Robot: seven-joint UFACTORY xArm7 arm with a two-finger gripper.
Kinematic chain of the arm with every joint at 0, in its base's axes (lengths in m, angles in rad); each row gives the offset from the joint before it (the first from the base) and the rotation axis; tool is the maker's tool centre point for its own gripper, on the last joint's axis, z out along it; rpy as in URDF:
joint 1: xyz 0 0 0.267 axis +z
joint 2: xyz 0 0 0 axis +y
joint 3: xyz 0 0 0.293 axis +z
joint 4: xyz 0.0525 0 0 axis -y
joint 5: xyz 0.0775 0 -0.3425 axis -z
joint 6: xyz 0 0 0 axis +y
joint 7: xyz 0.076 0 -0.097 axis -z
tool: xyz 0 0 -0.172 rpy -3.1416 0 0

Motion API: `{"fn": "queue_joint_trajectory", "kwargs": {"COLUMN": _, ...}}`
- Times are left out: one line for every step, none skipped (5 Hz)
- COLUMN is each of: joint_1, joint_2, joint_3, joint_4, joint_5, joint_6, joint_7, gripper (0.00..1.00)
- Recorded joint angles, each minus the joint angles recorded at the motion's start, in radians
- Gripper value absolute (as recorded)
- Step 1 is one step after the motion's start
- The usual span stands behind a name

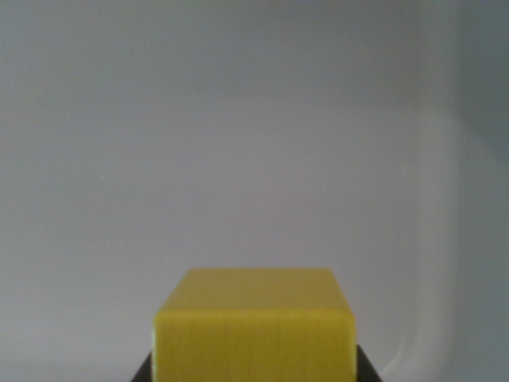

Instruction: Pick yellow cube

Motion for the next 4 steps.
{"fn": "queue_joint_trajectory", "kwargs": {"joint_1": 0.0008, "joint_2": -0.017, "joint_3": 0.0, "joint_4": 0.02, "joint_5": -0.005, "joint_6": 0.037, "joint_7": 0.004, "gripper": 1.0}}
{"fn": "queue_joint_trajectory", "kwargs": {"joint_1": 0.0008, "joint_2": -0.017, "joint_3": 0.0, "joint_4": 0.02, "joint_5": -0.005, "joint_6": 0.037, "joint_7": 0.004, "gripper": 1.0}}
{"fn": "queue_joint_trajectory", "kwargs": {"joint_1": 0.0015, "joint_2": -0.032, "joint_3": -0.001, "joint_4": 0.039, "joint_5": -0.0096, "joint_6": 0.07, "joint_7": 0.008, "gripper": 1.0}}
{"fn": "queue_joint_trajectory", "kwargs": {"joint_1": 0.0015, "joint_2": -0.032, "joint_3": -0.001, "joint_4": 0.039, "joint_5": -0.0096, "joint_6": 0.07, "joint_7": 0.008, "gripper": 1.0}}
